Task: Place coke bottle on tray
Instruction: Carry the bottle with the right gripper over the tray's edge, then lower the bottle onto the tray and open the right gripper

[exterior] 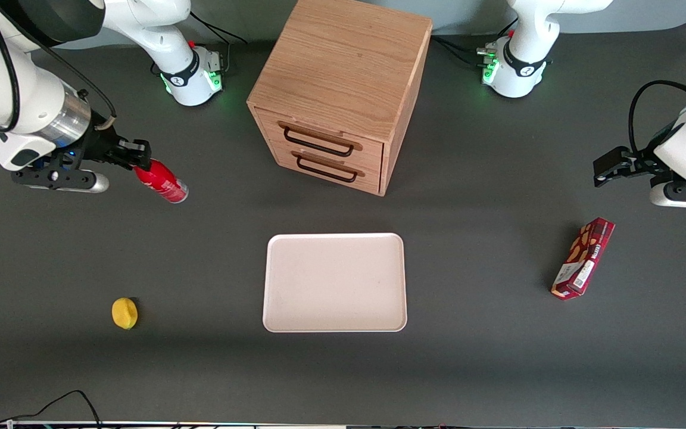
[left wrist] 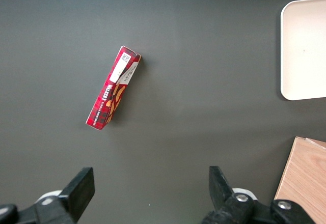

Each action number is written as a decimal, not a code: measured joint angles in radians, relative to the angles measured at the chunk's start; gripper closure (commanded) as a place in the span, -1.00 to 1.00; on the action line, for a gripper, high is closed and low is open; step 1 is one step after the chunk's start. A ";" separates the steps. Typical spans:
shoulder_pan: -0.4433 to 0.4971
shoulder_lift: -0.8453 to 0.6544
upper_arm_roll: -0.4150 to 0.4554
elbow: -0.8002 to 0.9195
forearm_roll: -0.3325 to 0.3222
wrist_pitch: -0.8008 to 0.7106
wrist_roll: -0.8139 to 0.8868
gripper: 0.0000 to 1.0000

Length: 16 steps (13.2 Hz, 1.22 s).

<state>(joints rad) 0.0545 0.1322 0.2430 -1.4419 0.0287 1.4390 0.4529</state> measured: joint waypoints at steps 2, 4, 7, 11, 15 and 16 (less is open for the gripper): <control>0.028 0.138 0.019 0.142 0.000 -0.018 0.087 1.00; 0.056 0.268 0.032 0.254 -0.001 -0.005 0.173 1.00; 0.081 0.424 0.044 0.353 -0.011 0.113 0.263 1.00; 0.095 0.569 0.044 0.376 -0.036 0.326 0.352 1.00; 0.139 0.683 0.046 0.386 -0.124 0.469 0.465 1.00; 0.145 0.700 0.046 0.386 -0.129 0.488 0.477 1.00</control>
<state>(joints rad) 0.1993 0.8325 0.2892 -1.0559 -0.0999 1.9267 0.9297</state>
